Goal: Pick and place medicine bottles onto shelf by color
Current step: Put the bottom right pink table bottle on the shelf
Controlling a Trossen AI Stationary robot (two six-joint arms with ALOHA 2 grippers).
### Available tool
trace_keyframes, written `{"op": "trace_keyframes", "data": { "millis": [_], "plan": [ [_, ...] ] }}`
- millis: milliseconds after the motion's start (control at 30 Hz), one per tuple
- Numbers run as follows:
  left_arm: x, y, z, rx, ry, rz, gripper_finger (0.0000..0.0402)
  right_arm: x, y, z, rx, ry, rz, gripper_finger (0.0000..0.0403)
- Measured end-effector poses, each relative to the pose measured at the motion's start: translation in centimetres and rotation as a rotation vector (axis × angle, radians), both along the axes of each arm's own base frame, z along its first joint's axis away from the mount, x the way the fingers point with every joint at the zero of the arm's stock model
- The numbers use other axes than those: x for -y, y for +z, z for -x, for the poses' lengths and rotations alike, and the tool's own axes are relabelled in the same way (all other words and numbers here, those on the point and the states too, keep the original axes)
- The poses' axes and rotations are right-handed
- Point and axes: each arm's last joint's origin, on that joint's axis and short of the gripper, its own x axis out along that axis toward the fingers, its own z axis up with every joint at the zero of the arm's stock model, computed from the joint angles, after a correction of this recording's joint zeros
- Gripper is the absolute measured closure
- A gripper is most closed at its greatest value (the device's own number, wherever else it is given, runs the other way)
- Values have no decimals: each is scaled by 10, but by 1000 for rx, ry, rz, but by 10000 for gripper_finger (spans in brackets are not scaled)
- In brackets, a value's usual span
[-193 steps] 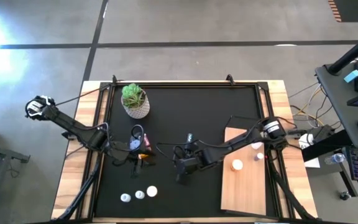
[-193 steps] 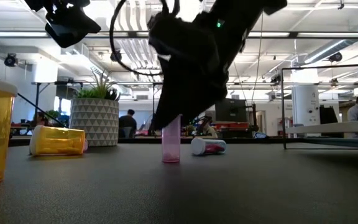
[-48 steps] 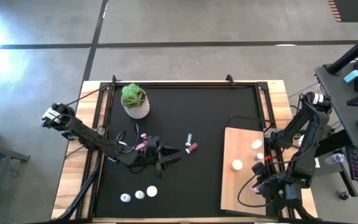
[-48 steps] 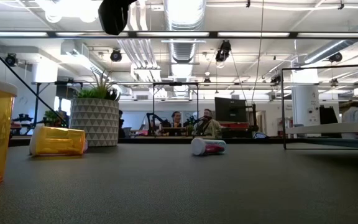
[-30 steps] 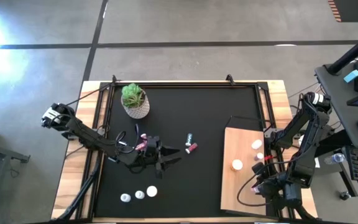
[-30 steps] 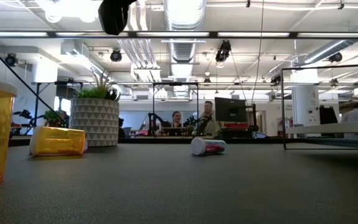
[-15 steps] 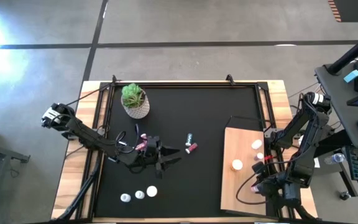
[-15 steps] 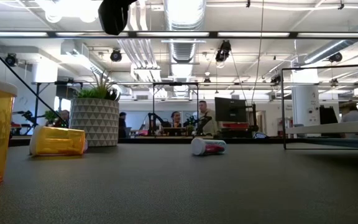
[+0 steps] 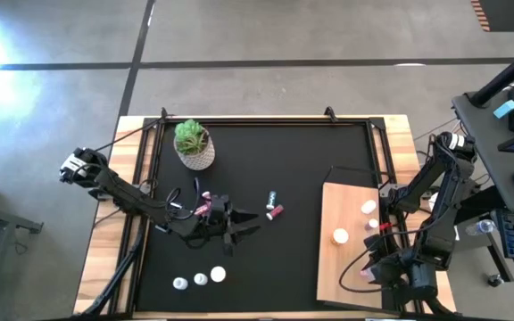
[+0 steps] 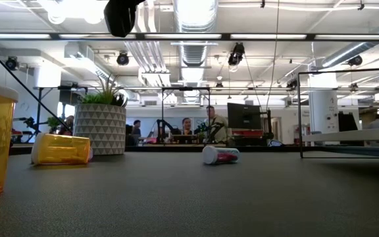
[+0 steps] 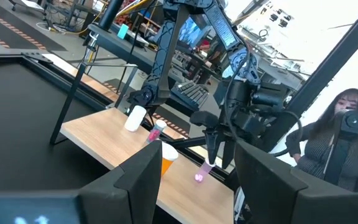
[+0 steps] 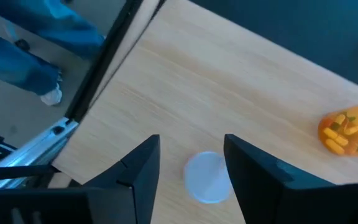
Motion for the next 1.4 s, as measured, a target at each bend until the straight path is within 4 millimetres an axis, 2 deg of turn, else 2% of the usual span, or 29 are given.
{"op": "trace_keyframes", "data": {
  "millis": [300,500,633,800,933,1233,1400],
  "plan": [
    [0,0,0,-1,0,-1,217,4,28,2,-31,-4,84,227],
    [0,0,0,0,0,-1,217,7,40,2,-59,-102,63,227],
    [0,0,0,0,0,1,217,13,42,1,-101,-318,20,227],
    [-1,0,0,7,1,42,217,24,35,-8,-246,-775,-136,227],
    [-7,0,-3,18,19,104,217,29,30,-15,-373,-1070,-251,227],
    [-38,5,-11,40,120,110,217,31,30,-19,-445,-1457,-425,226],
    [-61,14,-12,68,113,106,217,30,30,-22,-497,-1567,-494,205]
  ]
}}
